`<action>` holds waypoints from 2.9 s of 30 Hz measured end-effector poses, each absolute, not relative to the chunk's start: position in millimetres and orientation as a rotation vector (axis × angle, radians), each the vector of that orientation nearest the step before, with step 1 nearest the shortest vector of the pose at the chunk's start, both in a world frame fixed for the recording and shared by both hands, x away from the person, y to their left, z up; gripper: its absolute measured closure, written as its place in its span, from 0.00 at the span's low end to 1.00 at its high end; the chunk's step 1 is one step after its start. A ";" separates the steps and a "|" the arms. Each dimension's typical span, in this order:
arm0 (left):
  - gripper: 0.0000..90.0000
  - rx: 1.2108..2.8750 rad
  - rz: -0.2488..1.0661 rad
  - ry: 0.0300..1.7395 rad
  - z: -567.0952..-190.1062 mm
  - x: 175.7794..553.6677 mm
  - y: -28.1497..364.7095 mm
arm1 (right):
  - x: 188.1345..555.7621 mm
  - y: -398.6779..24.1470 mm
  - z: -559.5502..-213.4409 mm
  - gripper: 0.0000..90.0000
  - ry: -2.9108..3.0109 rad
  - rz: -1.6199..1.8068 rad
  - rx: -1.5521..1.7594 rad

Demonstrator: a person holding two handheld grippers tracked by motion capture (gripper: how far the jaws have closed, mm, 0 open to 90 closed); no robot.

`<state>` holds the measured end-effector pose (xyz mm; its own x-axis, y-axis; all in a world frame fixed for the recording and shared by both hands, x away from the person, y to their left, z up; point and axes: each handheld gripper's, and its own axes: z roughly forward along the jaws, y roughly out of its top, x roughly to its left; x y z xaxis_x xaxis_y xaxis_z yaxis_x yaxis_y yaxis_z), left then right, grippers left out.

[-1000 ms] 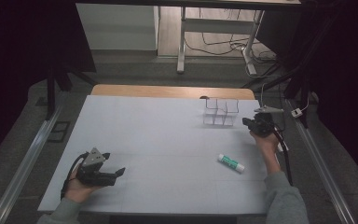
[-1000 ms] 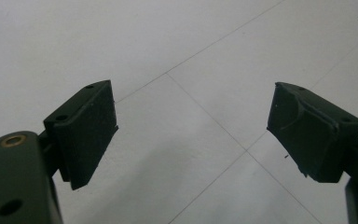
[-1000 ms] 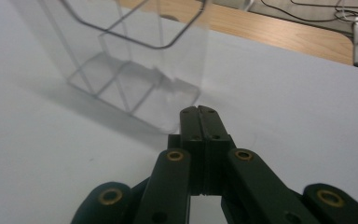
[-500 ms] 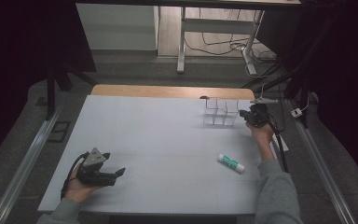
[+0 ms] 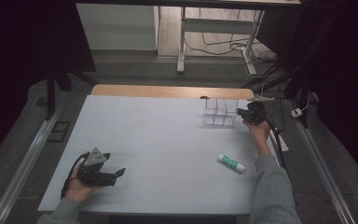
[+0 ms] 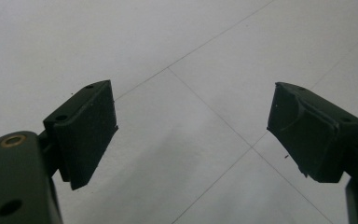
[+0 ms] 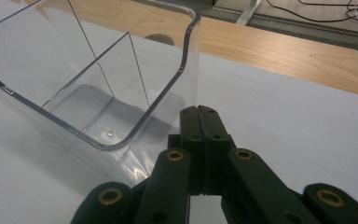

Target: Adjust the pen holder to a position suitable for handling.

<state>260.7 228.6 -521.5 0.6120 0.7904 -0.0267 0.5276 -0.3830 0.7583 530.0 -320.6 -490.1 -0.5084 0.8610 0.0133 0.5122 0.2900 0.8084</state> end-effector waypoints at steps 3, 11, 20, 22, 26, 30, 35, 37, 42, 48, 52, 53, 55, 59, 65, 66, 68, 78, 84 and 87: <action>0.17 2.080 0.440 1.035 -522.0 261.0 228.4 | 530.4 -321.0 -489.9 0.99 2.145 1.091 1.219; 0.17 2.087 0.439 1.034 -522.6 261.6 227.8 | 528.3 -315.5 -490.7 0.99 2.157 1.109 1.192; 0.17 2.088 0.440 1.033 -522.6 261.6 228.0 | 527.7 -304.3 -491.0 0.99 2.185 1.101 1.168; 0.17 2.088 0.440 1.033 -522.7 261.7 228.0 | 527.6 -301.9 -490.0 0.99 2.186 1.095 1.157; 0.17 2.089 0.436 1.031 -522.4 261.3 228.0 | 526.1 -290.5 -483.6 0.99 2.188 1.107 1.111; 0.17 2.089 0.436 1.031 -522.4 261.4 227.9 | 525.5 -282.5 -484.0 0.99 2.205 1.110 1.107; 0.17 2.090 0.436 1.029 -522.4 261.3 227.8 | 525.6 -273.0 -483.2 0.99 2.226 1.095 1.081; 0.17 2.088 0.435 1.029 -522.3 261.3 228.3 | 525.0 -270.6 -481.6 0.99 2.222 1.097 1.070; 0.17 2.091 0.434 1.025 -522.4 261.4 227.9 | 524.0 -266.6 -480.9 0.99 2.232 1.099 1.075; 0.17 2.089 0.435 1.023 -522.2 261.2 228.1 | 524.5 -258.2 -481.2 0.99 2.244 1.098 1.064; 0.17 2.088 0.438 1.028 -522.2 261.4 228.2 | 525.4 -249.9 -481.0 0.99 2.256 1.095 1.047; 0.17 2.087 0.439 1.028 -522.1 261.3 228.3 | 525.4 -249.9 -481.0 0.99 2.256 1.095 1.047; 0.17 2.088 0.439 1.026 -522.1 261.2 228.2 | 525.8 -245.3 -481.1 0.99 2.262 1.097 1.044; 0.17 2.091 0.437 1.025 -522.4 261.4 228.0 | 525.8 -237.0 -481.3 0.99 2.277 1.104 1.024; 0.17 2.092 0.435 1.023 -522.5 261.3 227.7 | 524.7 -226.1 -482.8 0.99 2.295 1.112 1.007; 0.17 2.092 0.435 1.022 -522.4 261.1 227.7 | 524.9 -224.5 -482.6 0.99 2.299 1.104 1.000; 0.17 2.093 0.436 1.022 -522.4 261.1 227.4 | 525.7 -219.2 -483.2 0.99 2.301 1.115 1.001; 0.17 2.101 0.434 1.015 -522.9 261.3 226.9 | 526.8 -205.3 -485.6 0.99 2.310 1.128 0.988; 0.17 2.104 0.433 1.018 -523.3 261.4 226.8 | 526.8 -198.2 -487.2 0.99 2.316 1.128 0.985; 0.17 2.105 0.434 1.017 -523.3 261.3 226.9 | 528.3 -195.0 -487.0 0.99 2.319 1.124 0.979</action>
<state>261.3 226.9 -523.3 0.6273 0.7785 -0.0176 0.5262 -0.4072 0.7465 528.3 -195.0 -487.0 -0.6837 0.7288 -0.0366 0.4227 0.4364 0.7943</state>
